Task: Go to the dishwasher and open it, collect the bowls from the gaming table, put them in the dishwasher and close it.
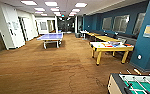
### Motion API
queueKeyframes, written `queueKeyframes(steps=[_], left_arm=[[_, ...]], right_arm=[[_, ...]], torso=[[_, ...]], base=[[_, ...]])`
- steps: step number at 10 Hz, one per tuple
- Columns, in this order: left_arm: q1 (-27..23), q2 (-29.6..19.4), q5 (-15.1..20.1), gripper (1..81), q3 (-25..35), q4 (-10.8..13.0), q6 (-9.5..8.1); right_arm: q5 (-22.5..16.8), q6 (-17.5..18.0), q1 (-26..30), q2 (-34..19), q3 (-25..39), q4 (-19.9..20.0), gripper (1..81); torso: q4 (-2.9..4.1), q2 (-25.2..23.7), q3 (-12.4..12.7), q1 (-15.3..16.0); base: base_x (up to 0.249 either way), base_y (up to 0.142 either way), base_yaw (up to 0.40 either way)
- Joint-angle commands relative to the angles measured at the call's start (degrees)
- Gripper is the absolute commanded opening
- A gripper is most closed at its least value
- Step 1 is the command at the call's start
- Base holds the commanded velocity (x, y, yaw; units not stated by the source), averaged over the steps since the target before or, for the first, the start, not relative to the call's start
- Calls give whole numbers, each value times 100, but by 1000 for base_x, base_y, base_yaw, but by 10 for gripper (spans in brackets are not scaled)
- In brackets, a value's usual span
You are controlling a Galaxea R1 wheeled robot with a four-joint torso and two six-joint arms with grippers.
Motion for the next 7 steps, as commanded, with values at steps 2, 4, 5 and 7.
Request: queueKeyframes(steps=[2, 4, 5, 7], left_arm=[[-254, -57, 288, 811, 17, 46, 4], [-254, -57, 288, 811, 17, 46, 4], [-254, -48, 288, 811, 17, 46, 4], [-246, -48, 288, 811, 17, 46, 4]], right_arm=[[-275, -13, 251, -25, 8, -27, 811], [-275, -13, 251, -25, 8, -36, 811], [-275, -13, 251, -33, 8, -27, 811], [-275, -13, 251, -25, 8, -27, 811]], torso=[[0, 0, 0, 2], [0, -2, 0, 0], [0, -2, 0, 0], [0, -2, 0, 0]], base=[[143, 0, 0], [152, 0, 0], [161, 0, 0], [167, 0, 0]])
